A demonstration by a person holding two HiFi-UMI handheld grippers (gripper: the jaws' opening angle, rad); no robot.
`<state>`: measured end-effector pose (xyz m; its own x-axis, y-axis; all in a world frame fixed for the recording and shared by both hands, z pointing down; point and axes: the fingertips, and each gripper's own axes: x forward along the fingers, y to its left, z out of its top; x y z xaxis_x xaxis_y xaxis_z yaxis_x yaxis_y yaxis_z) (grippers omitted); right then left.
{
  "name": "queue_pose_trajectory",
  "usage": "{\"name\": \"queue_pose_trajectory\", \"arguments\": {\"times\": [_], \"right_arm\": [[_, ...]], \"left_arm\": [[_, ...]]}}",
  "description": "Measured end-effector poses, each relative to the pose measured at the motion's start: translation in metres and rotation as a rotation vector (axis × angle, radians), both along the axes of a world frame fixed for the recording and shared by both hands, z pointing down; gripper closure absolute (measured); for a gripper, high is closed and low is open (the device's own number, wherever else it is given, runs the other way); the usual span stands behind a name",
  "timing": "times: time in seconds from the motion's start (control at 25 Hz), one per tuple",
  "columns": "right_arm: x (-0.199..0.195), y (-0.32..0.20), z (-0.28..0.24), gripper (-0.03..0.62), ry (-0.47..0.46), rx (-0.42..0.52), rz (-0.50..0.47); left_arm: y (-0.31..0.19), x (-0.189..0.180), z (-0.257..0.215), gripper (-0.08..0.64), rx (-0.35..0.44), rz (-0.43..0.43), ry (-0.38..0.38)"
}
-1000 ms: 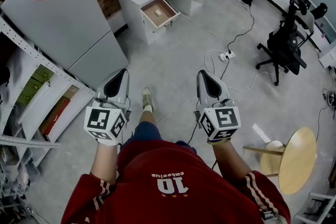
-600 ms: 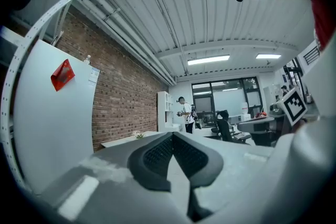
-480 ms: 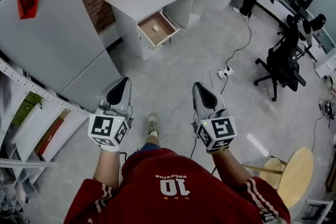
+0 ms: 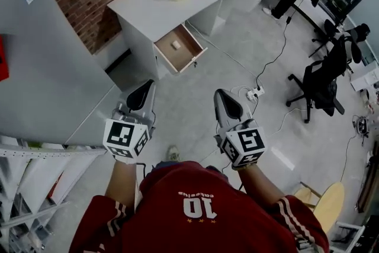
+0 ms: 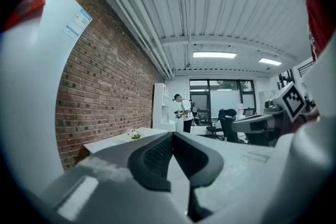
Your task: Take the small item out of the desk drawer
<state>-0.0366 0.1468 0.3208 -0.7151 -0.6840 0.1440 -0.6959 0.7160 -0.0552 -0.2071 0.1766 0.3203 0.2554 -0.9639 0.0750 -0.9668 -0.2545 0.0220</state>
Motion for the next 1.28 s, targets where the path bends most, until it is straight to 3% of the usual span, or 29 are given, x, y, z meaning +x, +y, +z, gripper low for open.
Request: {"name": "queue_pose_trajectory", "arguments": {"times": [0.36, 0.72, 1.0, 1.28], "right_arm": [[-0.046, -0.091, -0.004, 0.600, 0.042, 0.016, 0.018], [-0.065, -0.161, -0.005, 0.600, -0.002, -0.003, -0.076], [-0.036, -0.214, -0.005, 0.600, -0.040, -0.014, -0.118], [0.003, -0.255, 0.006, 0.600, -0.060, -0.026, -0.153]], "left_arm": [[-0.098, -0.041, 0.007, 0.556, -0.002, 0.049, 0.015], [-0.157, -0.051, 0.014, 0.557, -0.052, -0.018, 0.021], [-0.204, -0.010, 0.017, 0.547, -0.065, -0.032, -0.017], [-0.249, 0.045, 0.020, 0.425, -0.059, 0.006, -0.103]]}}
